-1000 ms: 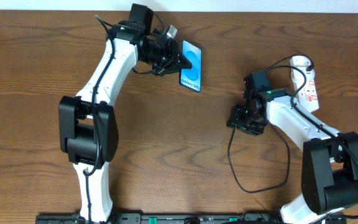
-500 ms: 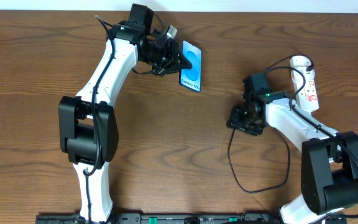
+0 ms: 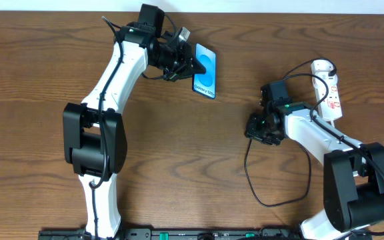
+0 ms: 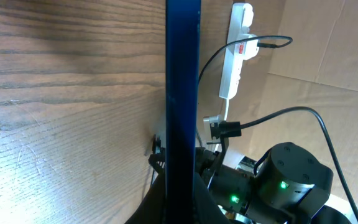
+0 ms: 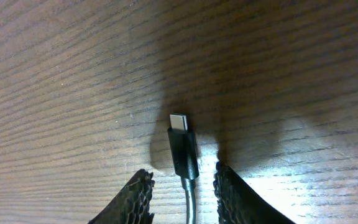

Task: Plug charger to phone and switch on socket
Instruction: 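Lower the right gripper to the black cable's USB-C plug and grasp it, then lift the USB-C plug with the right gripper and raise the phone with the left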

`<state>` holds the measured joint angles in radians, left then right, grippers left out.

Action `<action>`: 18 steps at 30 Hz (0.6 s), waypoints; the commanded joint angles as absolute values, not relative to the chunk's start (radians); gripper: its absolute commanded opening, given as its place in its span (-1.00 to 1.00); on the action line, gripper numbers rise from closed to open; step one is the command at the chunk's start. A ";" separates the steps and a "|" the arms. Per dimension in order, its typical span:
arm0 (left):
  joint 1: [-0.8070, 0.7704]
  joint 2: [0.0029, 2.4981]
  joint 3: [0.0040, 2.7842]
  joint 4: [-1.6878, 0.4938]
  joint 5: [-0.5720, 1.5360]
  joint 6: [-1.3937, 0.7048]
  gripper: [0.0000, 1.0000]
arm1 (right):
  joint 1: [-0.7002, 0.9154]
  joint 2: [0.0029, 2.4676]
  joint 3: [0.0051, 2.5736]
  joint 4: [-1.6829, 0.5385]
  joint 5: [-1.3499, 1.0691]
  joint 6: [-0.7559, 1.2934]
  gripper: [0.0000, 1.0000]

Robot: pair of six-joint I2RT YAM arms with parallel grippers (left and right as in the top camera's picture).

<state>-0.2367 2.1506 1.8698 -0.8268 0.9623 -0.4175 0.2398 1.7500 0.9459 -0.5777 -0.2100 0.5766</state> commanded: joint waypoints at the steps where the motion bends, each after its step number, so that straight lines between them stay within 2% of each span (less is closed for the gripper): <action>1: -0.233 2.115 1.869 -0.826 0.982 -0.401 -0.86 | 0.244 1.769 0.913 -0.578 -0.201 0.587 -0.42; 8: -0.233 2.115 1.869 -0.826 0.982 -0.401 -0.85 | 0.244 1.769 0.913 -0.579 -0.201 0.587 -0.61; 14: -0.233 2.115 1.869 -0.826 0.982 -0.401 -0.86 | 0.244 1.769 0.913 -0.579 -0.201 0.587 -0.63; 18: -0.233 2.115 1.869 -0.826 0.982 -0.401 -0.86 | 0.244 1.769 0.913 -0.579 -0.207 0.587 -0.85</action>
